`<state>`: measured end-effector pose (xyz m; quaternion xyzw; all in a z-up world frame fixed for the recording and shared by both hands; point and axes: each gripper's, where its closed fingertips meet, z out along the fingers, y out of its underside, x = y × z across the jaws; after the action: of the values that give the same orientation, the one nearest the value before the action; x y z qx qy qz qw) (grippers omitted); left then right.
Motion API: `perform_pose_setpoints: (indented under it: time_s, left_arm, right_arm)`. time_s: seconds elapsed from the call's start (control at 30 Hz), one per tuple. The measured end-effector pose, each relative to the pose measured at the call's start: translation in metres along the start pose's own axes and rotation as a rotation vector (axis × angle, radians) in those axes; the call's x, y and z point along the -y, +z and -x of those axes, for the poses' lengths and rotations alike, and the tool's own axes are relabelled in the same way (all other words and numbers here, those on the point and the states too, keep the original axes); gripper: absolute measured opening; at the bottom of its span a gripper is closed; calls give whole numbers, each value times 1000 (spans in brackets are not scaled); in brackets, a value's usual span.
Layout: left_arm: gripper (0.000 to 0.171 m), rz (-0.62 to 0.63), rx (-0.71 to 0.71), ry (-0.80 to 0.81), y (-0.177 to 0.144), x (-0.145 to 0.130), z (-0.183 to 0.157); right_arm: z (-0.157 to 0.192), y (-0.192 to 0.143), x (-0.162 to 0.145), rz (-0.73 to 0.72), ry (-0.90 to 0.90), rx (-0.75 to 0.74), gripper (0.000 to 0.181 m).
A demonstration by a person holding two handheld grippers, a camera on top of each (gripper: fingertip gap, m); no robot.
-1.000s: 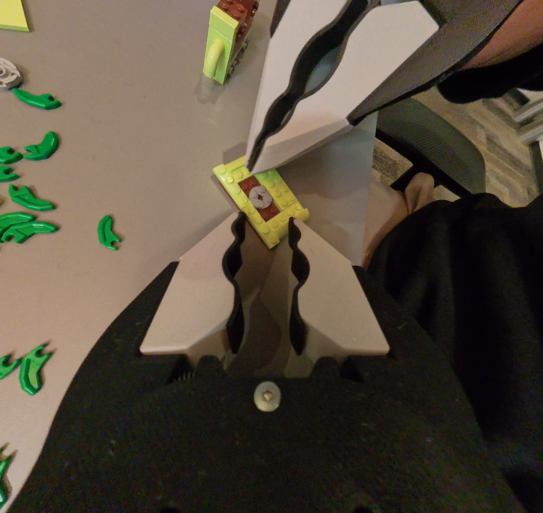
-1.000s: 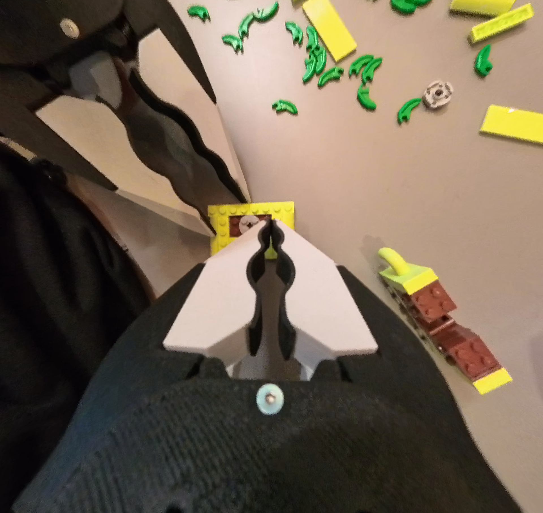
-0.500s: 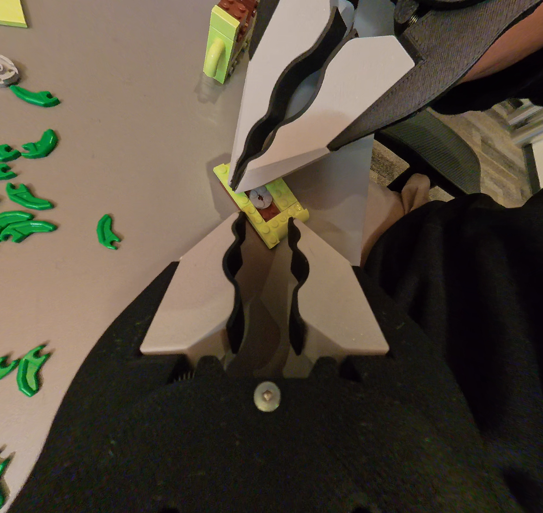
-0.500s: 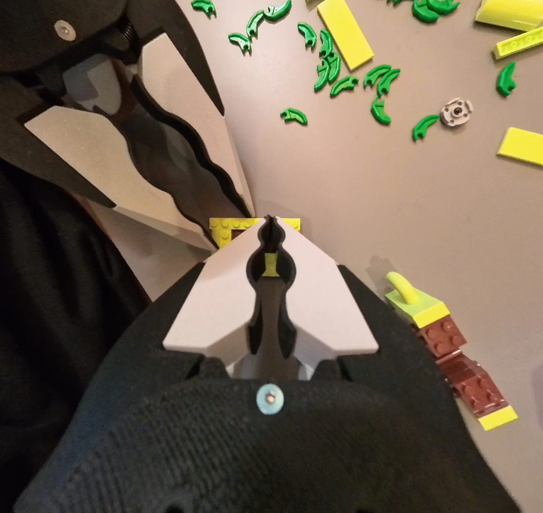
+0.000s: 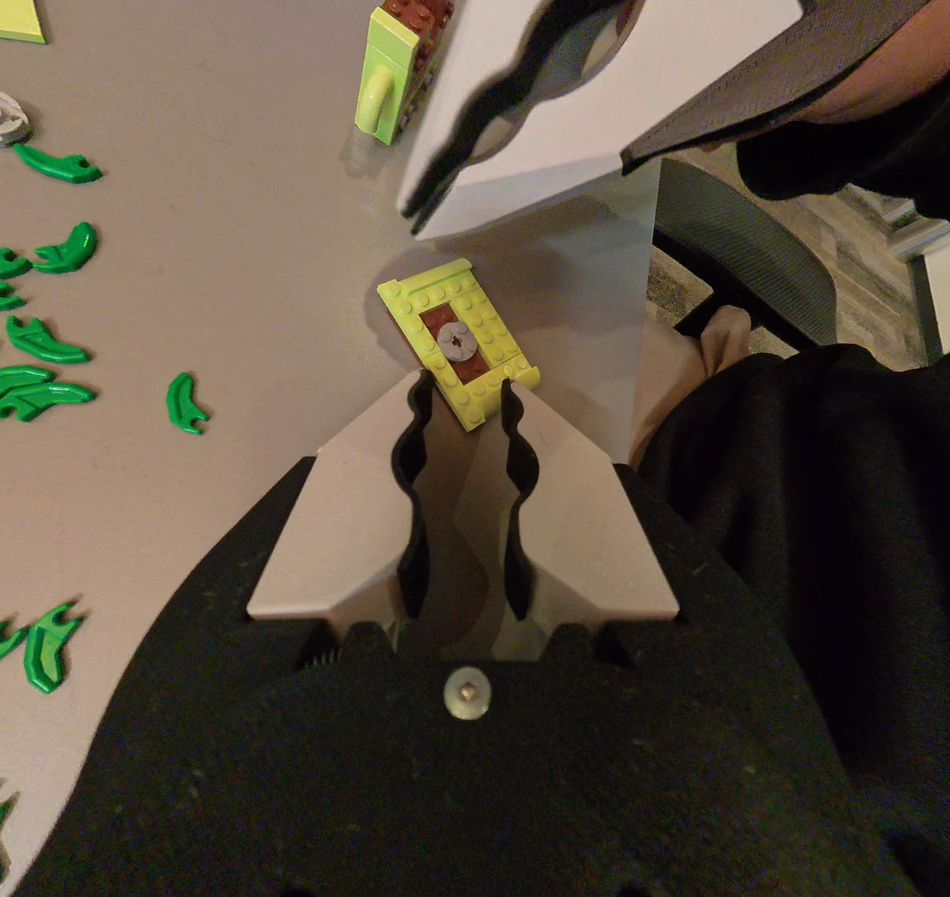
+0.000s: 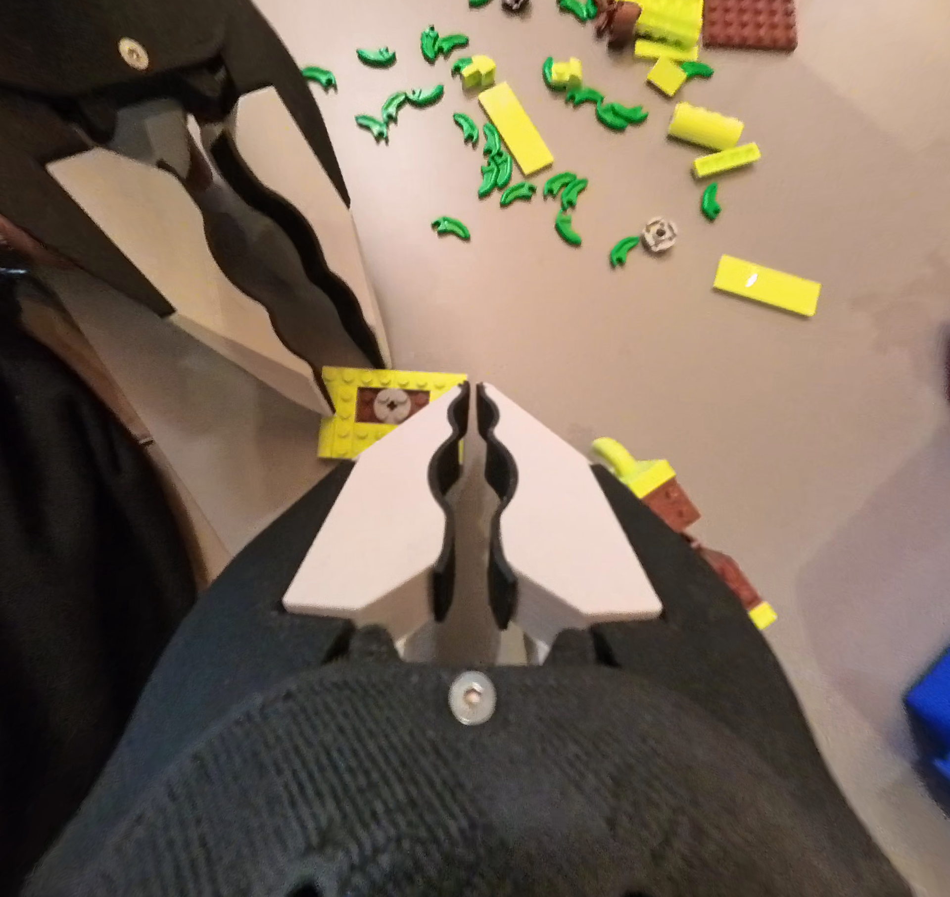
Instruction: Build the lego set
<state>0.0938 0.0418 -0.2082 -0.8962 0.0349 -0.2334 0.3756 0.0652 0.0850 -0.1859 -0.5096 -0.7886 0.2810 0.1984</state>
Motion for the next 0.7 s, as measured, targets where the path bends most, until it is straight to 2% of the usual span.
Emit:
perform_pose_setpoints:
  time_s: [0.13,0.37,0.7]
  left_arm:
    - [25,-1,-1,-2,0,0,0]
    - [24,-5,-5,-12,0,1,1]
    - [24,-5,-1,-14,0,1,1]
  right_arm:
    - [7,-1,-13,35,-13,7,0]
    - [36,-3,-21,22,25,128,0]
    - [41,4,-27,36,94,135,0]
